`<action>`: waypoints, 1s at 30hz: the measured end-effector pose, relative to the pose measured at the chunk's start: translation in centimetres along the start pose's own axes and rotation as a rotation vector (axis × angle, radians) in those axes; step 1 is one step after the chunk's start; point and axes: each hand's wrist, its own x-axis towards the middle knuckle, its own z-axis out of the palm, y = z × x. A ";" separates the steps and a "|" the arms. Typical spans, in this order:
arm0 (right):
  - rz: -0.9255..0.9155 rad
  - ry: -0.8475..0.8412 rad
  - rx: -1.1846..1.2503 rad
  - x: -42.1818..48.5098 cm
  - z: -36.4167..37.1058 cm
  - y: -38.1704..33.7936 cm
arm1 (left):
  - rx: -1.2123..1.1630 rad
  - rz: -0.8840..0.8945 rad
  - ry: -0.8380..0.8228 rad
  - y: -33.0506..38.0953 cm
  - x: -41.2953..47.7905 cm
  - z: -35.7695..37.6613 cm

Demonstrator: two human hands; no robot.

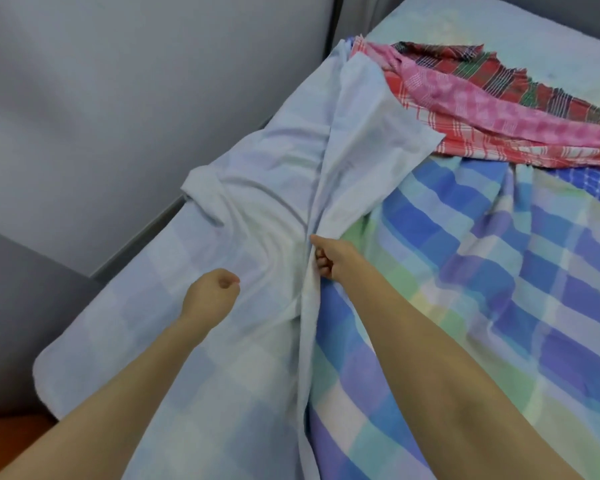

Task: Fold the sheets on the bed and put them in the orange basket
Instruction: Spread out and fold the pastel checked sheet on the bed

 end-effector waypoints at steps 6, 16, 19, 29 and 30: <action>-0.822 0.584 -0.484 -3.3 1.8 -2.1 | -0.095 -0.099 0.092 -1.8 2.2 -3.5; -0.506 -0.466 -1.479 -8.0 1.8 8.5 | -0.164 -0.163 0.041 -2.5 5.5 -6.3; -0.542 -0.074 -1.017 -6.7 1.9 5.8 | -0.088 -0.157 0.035 -3.2 6.4 -6.6; -0.069 0.408 0.369 -0.3 4.3 -2.2 | 0.133 -0.344 0.375 -10.4 6.5 -8.3; -0.232 0.528 0.227 -0.4 5.0 -2.8 | 0.173 -0.384 0.393 -11.6 6.3 -8.8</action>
